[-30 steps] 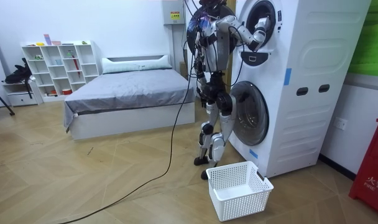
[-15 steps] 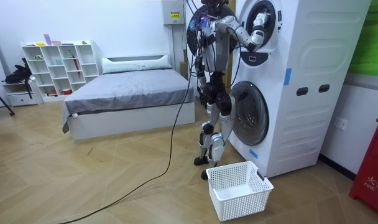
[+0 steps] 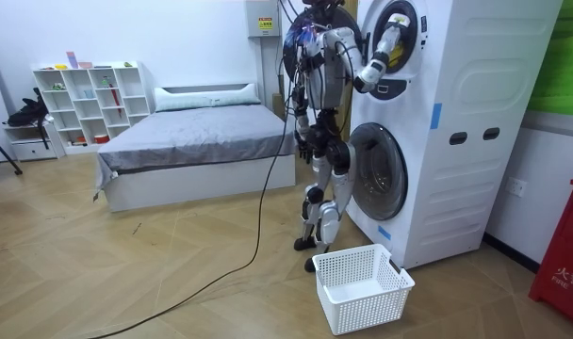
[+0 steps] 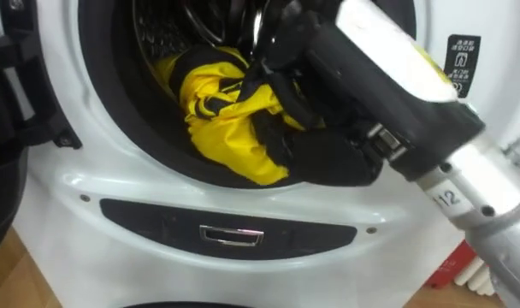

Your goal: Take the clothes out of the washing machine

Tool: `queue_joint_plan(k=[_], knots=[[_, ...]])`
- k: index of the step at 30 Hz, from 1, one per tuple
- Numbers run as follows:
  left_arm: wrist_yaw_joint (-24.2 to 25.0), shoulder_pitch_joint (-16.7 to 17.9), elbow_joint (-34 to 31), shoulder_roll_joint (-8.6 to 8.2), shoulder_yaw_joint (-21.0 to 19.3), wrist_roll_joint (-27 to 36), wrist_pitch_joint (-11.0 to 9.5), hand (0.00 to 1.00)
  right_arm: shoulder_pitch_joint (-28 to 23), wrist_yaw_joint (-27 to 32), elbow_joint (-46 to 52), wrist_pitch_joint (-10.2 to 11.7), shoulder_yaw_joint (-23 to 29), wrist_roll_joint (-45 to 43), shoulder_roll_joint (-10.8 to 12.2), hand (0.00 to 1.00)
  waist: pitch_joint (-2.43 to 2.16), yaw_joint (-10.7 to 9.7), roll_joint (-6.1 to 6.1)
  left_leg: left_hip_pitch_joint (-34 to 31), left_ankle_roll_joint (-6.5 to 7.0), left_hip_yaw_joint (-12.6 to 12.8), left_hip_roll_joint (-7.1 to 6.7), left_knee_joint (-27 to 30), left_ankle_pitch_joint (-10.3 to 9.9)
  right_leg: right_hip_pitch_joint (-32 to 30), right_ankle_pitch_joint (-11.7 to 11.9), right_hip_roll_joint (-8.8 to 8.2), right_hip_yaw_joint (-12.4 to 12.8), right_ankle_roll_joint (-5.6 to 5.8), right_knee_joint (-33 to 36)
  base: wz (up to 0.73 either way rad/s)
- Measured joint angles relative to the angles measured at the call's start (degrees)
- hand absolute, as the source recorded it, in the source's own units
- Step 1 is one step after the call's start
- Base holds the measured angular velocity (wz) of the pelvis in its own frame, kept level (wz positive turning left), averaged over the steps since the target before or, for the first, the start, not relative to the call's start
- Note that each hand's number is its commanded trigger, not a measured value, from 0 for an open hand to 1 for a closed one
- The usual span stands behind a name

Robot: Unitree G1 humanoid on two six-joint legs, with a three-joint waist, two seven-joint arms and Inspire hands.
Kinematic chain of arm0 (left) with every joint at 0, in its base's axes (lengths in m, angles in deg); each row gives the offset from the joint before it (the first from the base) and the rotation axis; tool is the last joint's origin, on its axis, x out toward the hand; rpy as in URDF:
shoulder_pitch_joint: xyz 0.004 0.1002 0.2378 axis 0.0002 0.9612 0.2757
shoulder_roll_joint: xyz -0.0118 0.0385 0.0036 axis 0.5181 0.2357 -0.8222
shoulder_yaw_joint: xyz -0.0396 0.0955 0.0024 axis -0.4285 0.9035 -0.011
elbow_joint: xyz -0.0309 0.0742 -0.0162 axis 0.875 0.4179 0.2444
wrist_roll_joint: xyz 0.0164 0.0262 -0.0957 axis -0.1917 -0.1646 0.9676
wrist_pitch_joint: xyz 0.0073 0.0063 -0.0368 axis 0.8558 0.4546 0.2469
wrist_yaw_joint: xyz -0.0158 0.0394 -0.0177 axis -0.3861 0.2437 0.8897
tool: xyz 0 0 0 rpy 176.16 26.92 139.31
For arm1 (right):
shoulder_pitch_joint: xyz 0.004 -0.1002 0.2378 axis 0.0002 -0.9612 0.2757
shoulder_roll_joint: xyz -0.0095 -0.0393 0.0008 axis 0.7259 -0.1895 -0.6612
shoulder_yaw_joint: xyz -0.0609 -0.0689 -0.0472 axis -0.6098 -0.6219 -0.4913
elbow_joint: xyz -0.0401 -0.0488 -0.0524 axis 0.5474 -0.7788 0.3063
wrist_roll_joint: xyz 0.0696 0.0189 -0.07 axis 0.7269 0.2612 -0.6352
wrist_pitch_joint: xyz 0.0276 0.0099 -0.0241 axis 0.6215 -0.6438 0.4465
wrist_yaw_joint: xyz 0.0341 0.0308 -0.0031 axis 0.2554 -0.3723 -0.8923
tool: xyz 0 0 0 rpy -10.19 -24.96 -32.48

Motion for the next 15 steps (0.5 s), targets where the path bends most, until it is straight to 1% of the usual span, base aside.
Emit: queue_joint_plan(k=[1,4,6,8,10,12,14,15], knots=[[0.0,0.1,0.0,-0.11,0.0,-0.1,0.0,0.0,-1.0,0.7,0.1,1.0,0.1,0.0,0.1,1.0,-0.04,0.0,0.06,0.1,0.07,0.0,0.0,-0.1,0.0,0.0,0.0,0.0,0.0,0.02,0.0,0.03],[-0.2,0.1,0.1,-0.46,-0.6,-0.2,-0.5,0.0,-2.6,2.5,0.2,2.6,0.3,0.1,0.7,1.0,-0.13,-0.2,0.19,0.3,0.23,0.0,0.0,-0.2,-0.1,0.3,0.1,-0.02,0.0,0.13,0.0,0.0],[-0.3,0.2,0.1,-0.49,-0.8,-0.2,-1.1,0.0,-3.4,3.8,0.2,3.3,0.3,0.4,0.9,1.0,-0.13,-0.3,0.19,0.5,0.37,0.0,-0.01,-0.2,-0.2,0.4,0.1,-0.04,0.0,0.14,0.0,0.0],[-0.4,0.3,0.1,-0.74,-1.6,-0.2,-1.3,0.0,-4.2,5.1,0.2,4.0,0.4,0.6,0.9,1.0,-0.13,-0.4,0.18,0.4,0.55,0.0,-0.03,-0.1,-0.3,0.4,0.1,-0.09,0.1,0.2,0.0,0.0],[-0.8,0.4,1.0,-0.77,-2.4,-0.2,-1.3,0.0,-4.9,5.7,0.2,4.8,0.7,1.0,0.8,1.0,-0.14,-1.0,0.16,0.4,0.69,0.0,-0.06,-0.1,-0.4,0.3,0.3,-0.12,0.2,0.41,0.0,0.0],[-1.0,0.4,1.8,-0.75,-2.9,-0.2,-1.3,0.0,-5.0,5.9,0.2,4.9,0.9,1.1,0.8,1.0,-0.17,-1.4,0.12,0.5,0.85,0.0,-0.13,-0.1,-0.5,0.4,0.3,-0.14,1.0,0.46,0.0,0.0],[-1.0,0.7,2.1,-0.76,-3.4,-0.2,-1.3,0.0,-5.3,5.9,0.3,5.1,1.2,1.1,0.8,1.0,-0.17,-2.1,0.12,0.7,1.04,0.0,-0.21,-0.1,-0.6,0.5,0.3,-0.18,1.4,0.48,0.0,0.02],[-1.0,0.9,2.2,-0.84,-4.2,-0.2,-1.4,0.0,-5.7,5.9,0.5,5.6,1.8,1.1,0.8,1.0,-0.2,-2.8,0.08,0.9,1.15,0.0,-0.23,-0.1,-0.7,0.5,0.4,-0.18,1.4,0.6,0.0,0.03]])
